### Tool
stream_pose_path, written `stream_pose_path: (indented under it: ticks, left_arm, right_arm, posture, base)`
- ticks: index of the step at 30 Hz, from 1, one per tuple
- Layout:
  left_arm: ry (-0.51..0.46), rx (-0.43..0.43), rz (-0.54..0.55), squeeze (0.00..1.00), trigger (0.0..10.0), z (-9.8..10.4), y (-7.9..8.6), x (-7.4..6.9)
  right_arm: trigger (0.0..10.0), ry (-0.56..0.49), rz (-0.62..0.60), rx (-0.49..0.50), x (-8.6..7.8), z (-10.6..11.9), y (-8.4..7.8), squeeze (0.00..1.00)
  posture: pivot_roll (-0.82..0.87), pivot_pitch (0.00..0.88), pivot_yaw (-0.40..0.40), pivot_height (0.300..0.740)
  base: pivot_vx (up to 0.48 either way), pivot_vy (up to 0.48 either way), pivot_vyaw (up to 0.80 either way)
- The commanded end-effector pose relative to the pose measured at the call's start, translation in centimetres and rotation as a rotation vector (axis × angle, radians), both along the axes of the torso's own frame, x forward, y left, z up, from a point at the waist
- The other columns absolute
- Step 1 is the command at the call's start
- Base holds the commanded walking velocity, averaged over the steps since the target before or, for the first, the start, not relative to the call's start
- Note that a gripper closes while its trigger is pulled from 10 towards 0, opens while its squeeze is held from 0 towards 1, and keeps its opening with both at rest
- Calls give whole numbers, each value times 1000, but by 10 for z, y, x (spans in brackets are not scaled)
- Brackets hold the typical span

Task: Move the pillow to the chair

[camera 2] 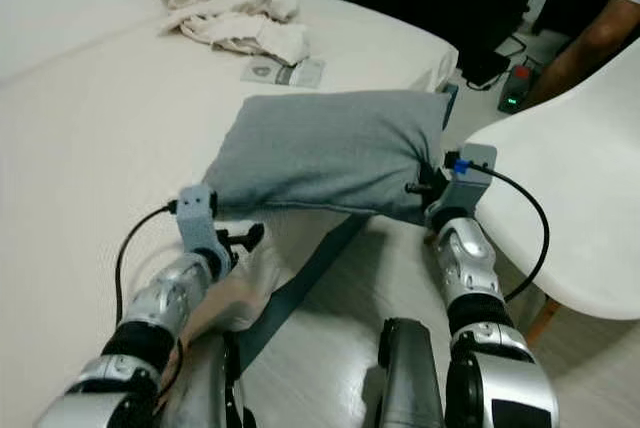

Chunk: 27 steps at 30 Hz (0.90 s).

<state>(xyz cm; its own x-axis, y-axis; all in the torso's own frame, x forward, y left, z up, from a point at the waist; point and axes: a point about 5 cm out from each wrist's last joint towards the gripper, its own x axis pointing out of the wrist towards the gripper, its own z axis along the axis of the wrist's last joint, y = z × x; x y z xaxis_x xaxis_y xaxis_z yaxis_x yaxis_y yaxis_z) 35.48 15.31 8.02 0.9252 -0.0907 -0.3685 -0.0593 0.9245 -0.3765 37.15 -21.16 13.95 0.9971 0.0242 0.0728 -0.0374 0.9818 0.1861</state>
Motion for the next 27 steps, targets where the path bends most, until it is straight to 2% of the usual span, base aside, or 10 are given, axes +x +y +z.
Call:
stream_pose_path:
  ticks: [1,2,4,8,9,11,12,15,24,27]
  left_arm:
    - [165,-93,96,0,10000,-30,9,-15]
    - [165,-93,96,0,10000,-30,9,-15]
    - [246,-455,215,0,10000,-34,5,-17]
    - [220,-594,178,0,10000,-30,-2,-15]
    - [211,-634,162,71,10000,-29,-4,-15]
    - [191,-706,128,863,10000,-27,-6,-16]
    - [176,-737,118,1000,10000,-27,-6,-16]
    - [165,-760,115,1000,10000,-26,-6,-17]
    - [8,-1019,107,1000,10000,-6,-11,-14]
    - [-1,-1014,92,1000,10000,-6,-18,-15]
  right_arm:
    - [0,-48,-35,10,-1,6,-4,0]
    - [0,-48,-35,10,-1,6,-4,0]
    - [0,-50,-36,20,0,7,-5,0]
    - [0,-49,-31,22,0,7,-4,0]
    - [0,-48,-29,21,0,7,-3,0]
    - [0,-47,-26,21,0,6,-3,0]
    - [0,-46,-24,19,0,6,-3,0]
    - [0,-47,-23,18,0,6,-3,0]
    - [0,-47,-13,11,1,8,-3,0]
    - [0,-48,-11,11,2,9,-3,0]
  posture:
    - [-43,127,43,565]
    - [-43,127,43,565]
    - [-42,128,46,565]
    - [-43,127,47,565]
    - [-44,130,48,565]
    - [-44,131,48,565]
    - [-45,133,49,565]
    - [-45,133,49,565]
    - [-38,146,43,565]
    - [-41,148,42,565]
  base:
    - [0,0,0]
    - [0,0,0]
    - [0,0,0]
    - [0,0,0]
    - [0,0,0]
    - [0,0,0]
    - [0,0,0]
    - [0,0,0]
    - [0,0,0]
    - [0,0,0]
